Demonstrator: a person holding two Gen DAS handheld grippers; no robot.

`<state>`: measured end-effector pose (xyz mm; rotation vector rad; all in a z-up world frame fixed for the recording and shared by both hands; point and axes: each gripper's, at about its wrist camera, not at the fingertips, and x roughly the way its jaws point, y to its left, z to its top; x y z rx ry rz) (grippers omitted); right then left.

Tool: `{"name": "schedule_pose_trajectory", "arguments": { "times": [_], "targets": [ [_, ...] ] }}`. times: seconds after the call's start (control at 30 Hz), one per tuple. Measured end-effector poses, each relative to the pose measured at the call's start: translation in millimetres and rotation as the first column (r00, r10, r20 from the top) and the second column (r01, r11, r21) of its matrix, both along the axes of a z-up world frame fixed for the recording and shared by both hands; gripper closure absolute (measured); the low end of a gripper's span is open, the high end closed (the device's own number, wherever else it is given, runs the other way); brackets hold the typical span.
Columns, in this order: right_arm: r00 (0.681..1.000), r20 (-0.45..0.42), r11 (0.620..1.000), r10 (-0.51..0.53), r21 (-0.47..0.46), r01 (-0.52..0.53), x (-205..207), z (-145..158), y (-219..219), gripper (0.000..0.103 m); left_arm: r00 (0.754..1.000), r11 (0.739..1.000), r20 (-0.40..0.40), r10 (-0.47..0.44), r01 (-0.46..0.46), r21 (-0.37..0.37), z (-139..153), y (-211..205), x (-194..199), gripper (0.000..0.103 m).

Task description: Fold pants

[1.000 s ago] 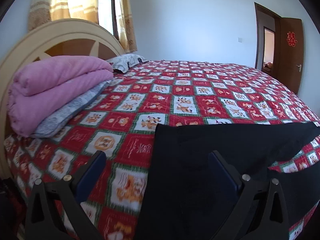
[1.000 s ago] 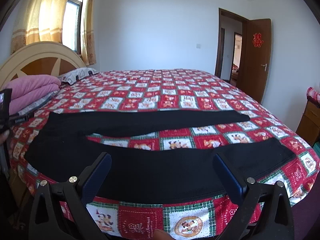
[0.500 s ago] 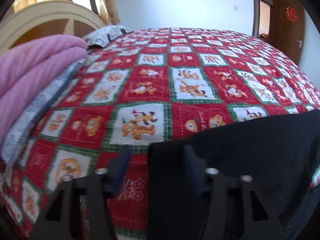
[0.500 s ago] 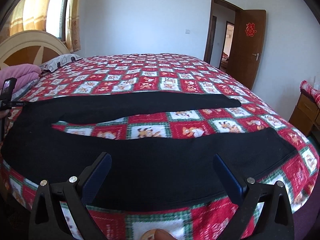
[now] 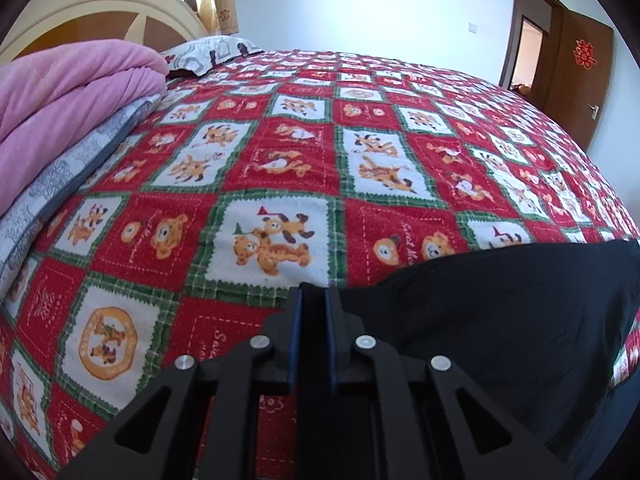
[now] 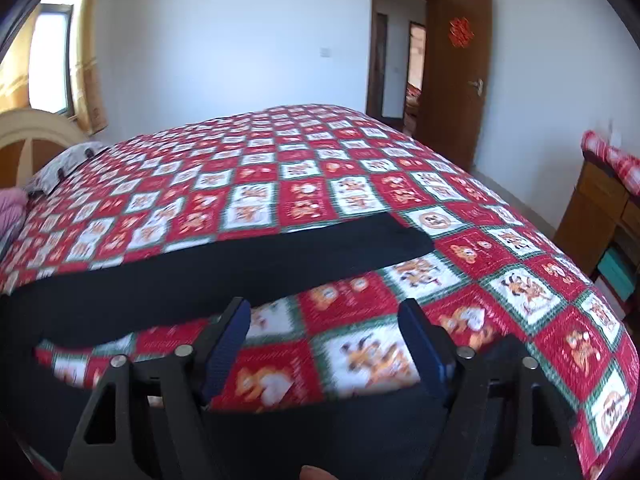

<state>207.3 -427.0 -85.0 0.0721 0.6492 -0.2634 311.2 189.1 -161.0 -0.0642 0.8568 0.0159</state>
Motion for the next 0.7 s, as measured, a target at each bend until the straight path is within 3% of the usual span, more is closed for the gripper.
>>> {"name": "schedule_pose_trajectory", "arguments": {
  "times": [0.4, 0.7],
  "targets": [
    [0.977, -0.159, 0.990, -0.141, 0.001, 0.143, 132, -8, -102, 0.032, 1.000, 0.997, 0.027, 0.011, -0.012, 0.071, -6, -9, -1, 0.091],
    [0.968, -0.230, 0.990, -0.098, 0.080, 0.120, 203, -42, -146, 0.034, 1.000, 0.992, 0.025, 0.013, -0.016, 0.121, -10, -16, 0, 0.091]
  ]
}}
